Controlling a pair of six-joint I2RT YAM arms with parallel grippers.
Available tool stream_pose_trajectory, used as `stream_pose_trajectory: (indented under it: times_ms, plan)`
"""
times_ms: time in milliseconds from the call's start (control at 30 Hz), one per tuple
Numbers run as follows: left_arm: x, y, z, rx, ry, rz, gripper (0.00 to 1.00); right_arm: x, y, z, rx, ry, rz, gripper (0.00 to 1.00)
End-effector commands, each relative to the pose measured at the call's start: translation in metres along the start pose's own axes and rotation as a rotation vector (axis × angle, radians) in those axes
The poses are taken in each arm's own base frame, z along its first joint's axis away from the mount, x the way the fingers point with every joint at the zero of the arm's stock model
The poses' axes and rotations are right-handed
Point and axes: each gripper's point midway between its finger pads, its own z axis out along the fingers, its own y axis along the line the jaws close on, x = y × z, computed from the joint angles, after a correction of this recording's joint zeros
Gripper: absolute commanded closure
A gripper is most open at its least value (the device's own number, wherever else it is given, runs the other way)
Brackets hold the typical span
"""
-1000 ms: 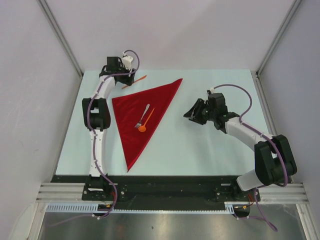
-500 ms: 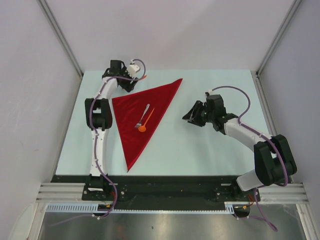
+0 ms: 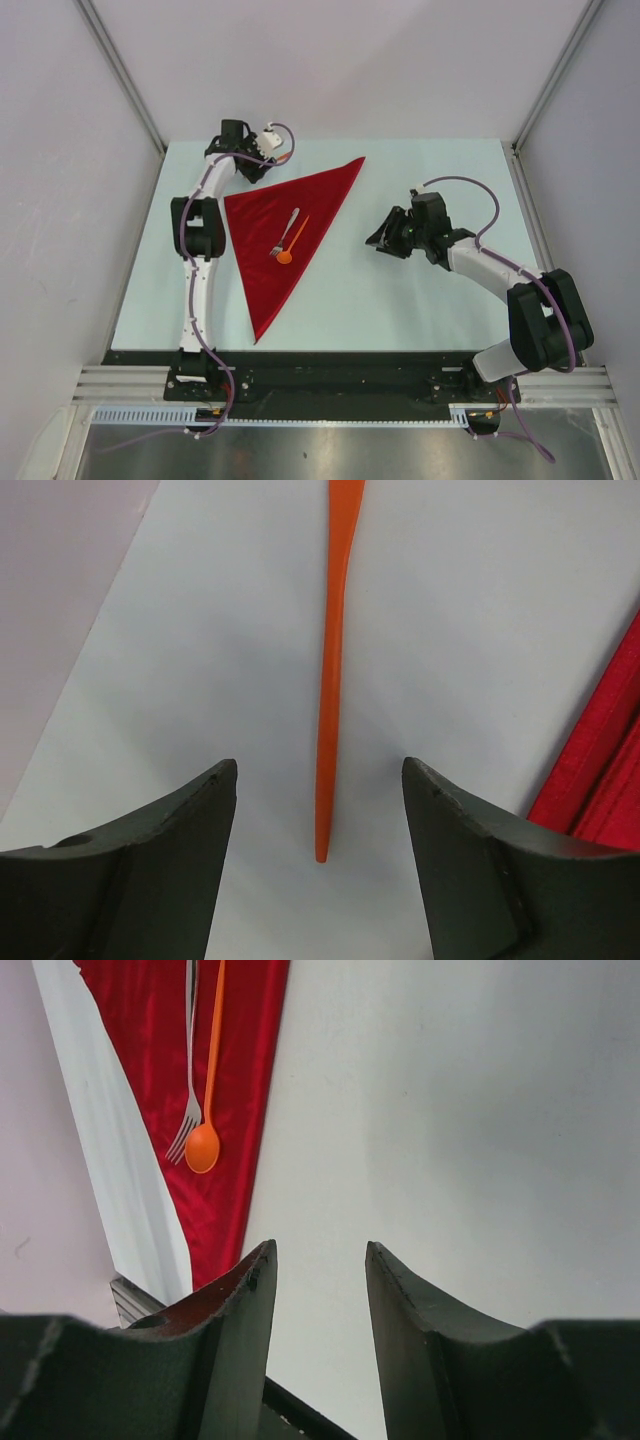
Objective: Fold the napkin, place the utensils inside, and roll it up
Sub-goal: Grab a utensil with the left arm
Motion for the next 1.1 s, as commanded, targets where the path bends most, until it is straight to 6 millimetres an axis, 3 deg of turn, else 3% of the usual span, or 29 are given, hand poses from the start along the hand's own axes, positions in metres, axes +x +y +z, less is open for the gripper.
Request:
stream_pose_trajectory:
  times_ms: [0,467,533,567,600,633,667,733,833,867,1033,1067]
  plan:
    - [-0.001,0.004,0.002,0.003,0.009,0.075,0.30,-0.007,0.013,-0.010,-0.022,-0.037,-0.008,0.55]
    - [0.002,-0.002,-0.002,0.052,0.005,0.082,0.47,-0.003,0.011,-0.006,-0.001,-0.022,-0.010,0.55]
    - [-0.021,0.004,-0.013,0.047,-0.084,0.058,0.47,-0.004,0.011,-0.006,0.001,-0.026,-0.011,0.55]
    - [-0.015,-0.007,-0.012,0.075,-0.091,-0.005,0.44,-0.003,0.011,-0.006,0.002,-0.026,-0.013,0.55]
    - [-0.049,0.009,-0.034,0.025,-0.194,0.012,0.42,-0.003,0.011,-0.006,0.003,-0.025,-0.012,0.55]
    - [-0.058,0.008,-0.041,0.025,-0.232,0.002,0.40,-0.003,0.010,-0.006,0.005,-0.028,-0.012,0.55]
    - [-0.057,-0.007,-0.043,0.063,-0.250,-0.045,0.35,-0.002,0.009,-0.005,0.011,-0.025,-0.012,0.55]
    - [-0.098,0.004,-0.073,0.031,-0.396,-0.047,0.27,-0.002,0.009,-0.005,0.012,-0.025,-0.012,0.55]
    - [-0.126,0.007,-0.087,0.033,-0.512,-0.148,0.16,0.000,0.007,-0.004,0.017,-0.026,-0.013,0.55]
    - [-0.141,0.016,-0.091,0.012,-0.572,-0.260,0.11,0.001,0.006,-0.002,0.018,-0.020,-0.016,0.55]
    - [-0.157,0.054,-0.083,-0.065,-0.667,-0.770,0.07,0.003,0.006,0.002,0.018,-0.008,-0.011,0.55]
    - [-0.151,0.055,-0.069,-0.068,-0.664,-0.834,0.06,0.003,0.007,0.002,0.017,-0.007,-0.012,0.55]
